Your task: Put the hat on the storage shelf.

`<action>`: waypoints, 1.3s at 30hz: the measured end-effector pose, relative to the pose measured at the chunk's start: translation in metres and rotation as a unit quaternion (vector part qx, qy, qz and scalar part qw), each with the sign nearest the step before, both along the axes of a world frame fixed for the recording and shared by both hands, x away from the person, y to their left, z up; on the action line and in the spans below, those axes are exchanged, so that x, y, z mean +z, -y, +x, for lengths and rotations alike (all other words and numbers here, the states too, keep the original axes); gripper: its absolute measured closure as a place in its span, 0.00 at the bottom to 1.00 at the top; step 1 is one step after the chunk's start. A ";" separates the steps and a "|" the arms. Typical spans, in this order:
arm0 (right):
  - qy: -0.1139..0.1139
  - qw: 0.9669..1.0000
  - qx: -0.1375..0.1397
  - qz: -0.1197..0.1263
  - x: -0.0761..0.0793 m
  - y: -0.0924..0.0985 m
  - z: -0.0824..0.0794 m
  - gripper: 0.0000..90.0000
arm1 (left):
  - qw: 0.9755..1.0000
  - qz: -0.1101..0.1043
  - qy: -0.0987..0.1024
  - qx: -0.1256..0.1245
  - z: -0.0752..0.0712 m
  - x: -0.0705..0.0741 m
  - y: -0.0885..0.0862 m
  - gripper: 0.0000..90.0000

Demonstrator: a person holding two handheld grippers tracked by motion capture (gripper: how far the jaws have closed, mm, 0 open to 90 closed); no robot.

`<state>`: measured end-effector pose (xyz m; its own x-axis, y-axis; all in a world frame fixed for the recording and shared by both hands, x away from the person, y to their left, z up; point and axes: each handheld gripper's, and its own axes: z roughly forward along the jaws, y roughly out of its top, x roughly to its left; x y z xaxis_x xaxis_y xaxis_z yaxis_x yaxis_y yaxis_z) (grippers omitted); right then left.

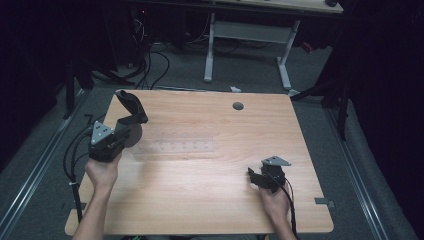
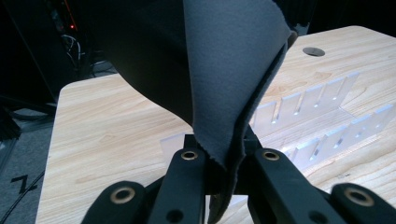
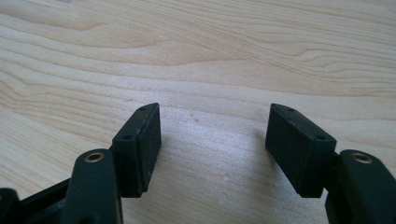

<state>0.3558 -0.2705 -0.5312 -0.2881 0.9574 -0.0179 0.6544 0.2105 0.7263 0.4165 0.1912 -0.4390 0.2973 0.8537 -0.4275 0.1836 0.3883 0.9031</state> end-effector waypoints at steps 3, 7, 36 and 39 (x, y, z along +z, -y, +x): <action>0.000 1.000 0.000 0.000 0.000 0.000 0.000 0.40 | 1.000 0.001 -0.001 -0.002 -0.001 0.000 0.001 0.96; 0.000 1.000 0.000 0.000 0.000 0.000 0.000 0.40 | 1.000 -0.002 -0.002 -0.001 0.000 0.001 0.003 0.96; 0.000 1.000 0.000 0.000 0.000 0.000 0.000 0.40 | 1.000 0.014 -0.019 0.002 0.001 -0.023 0.008 0.96; 0.000 1.000 0.000 0.000 0.000 0.000 0.000 0.40 | 1.000 0.006 -0.025 -0.001 0.000 -0.029 0.007 0.96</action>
<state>0.3558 -0.2704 -0.5312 -0.2887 0.9573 -0.0180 0.6544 0.2110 0.7261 0.4166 0.1840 -0.4680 0.2770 0.8586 -0.4314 0.2294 0.3770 0.8974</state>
